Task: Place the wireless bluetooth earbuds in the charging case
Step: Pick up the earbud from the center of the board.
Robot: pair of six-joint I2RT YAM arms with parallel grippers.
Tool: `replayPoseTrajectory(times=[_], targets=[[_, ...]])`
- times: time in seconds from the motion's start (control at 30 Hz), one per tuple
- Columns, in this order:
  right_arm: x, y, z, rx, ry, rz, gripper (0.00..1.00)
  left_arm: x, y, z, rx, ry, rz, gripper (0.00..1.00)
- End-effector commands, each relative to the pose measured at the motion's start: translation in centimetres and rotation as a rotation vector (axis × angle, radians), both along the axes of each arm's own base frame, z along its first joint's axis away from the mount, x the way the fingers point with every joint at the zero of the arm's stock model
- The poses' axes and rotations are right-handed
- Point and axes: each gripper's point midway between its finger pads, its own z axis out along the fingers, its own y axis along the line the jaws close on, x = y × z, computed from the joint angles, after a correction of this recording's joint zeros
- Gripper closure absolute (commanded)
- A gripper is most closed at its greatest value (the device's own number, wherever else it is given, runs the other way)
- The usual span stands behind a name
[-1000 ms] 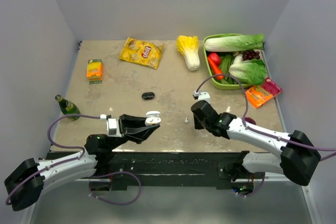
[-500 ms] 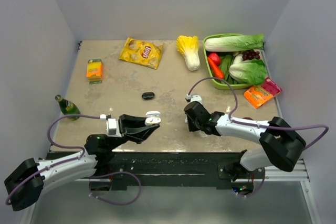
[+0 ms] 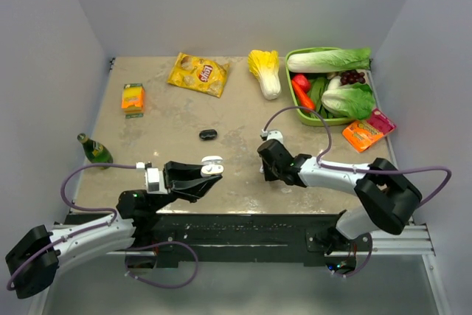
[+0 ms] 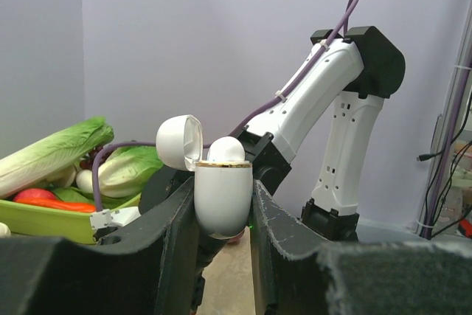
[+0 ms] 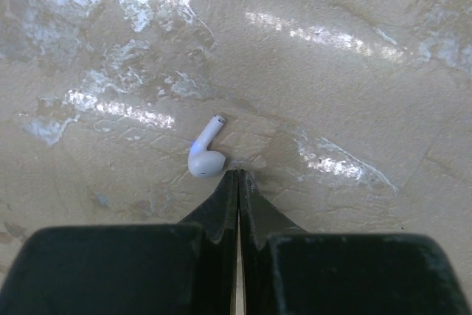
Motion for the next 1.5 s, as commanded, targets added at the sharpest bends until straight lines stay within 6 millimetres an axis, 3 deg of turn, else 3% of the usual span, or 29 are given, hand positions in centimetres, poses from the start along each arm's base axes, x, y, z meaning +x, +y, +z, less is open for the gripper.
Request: replayPoseTrajectory(times=[0.0,0.37,0.53,0.73,0.83,0.93,1.07,1.17,1.23,1.47], targets=[[1.2,2.0,1.3,0.065,-0.037,0.030,0.99,-1.3,1.9,2.3,-0.121,-0.089,0.014,1.00],[1.2,3.8,0.9,0.097,0.016,0.079,0.91,-1.1,1.8,1.9,-0.111,-0.081,0.017,1.00],[2.3,4.9,0.7,0.080,0.020,0.088,0.85,-0.9,1.7,1.8,-0.106,-0.073,0.023,1.00],[4.4,5.5,0.1,0.050,0.018,0.074,0.69,-0.6,1.6,1.5,-0.097,-0.066,0.038,1.00],[5.3,6.3,1.4,0.089,-0.022,0.099,0.62,-0.4,1.6,1.4,-0.090,-0.065,0.044,1.00],[5.1,7.4,4.2,0.171,-0.091,0.184,0.53,-0.4,1.4,1.3,-0.085,-0.065,0.045,1.00],[4.7,7.0,5.9,0.193,-0.134,0.199,0.43,-0.5,1.3,1.3,-0.084,-0.067,0.035,1.00],[4.9,6.3,5.6,0.169,-0.126,0.161,0.42,-0.5,1.2,1.3,-0.084,-0.064,0.029,1.00],[5.0,5.6,4.3,0.112,-0.099,0.133,0.43,-0.6,1.2,1.3,-0.089,-0.065,0.024,1.00],[6.0,5.7,3.3,0.041,-0.097,0.152,0.46,-0.7,1.3,1.2,-0.088,-0.062,0.020,1.00]])
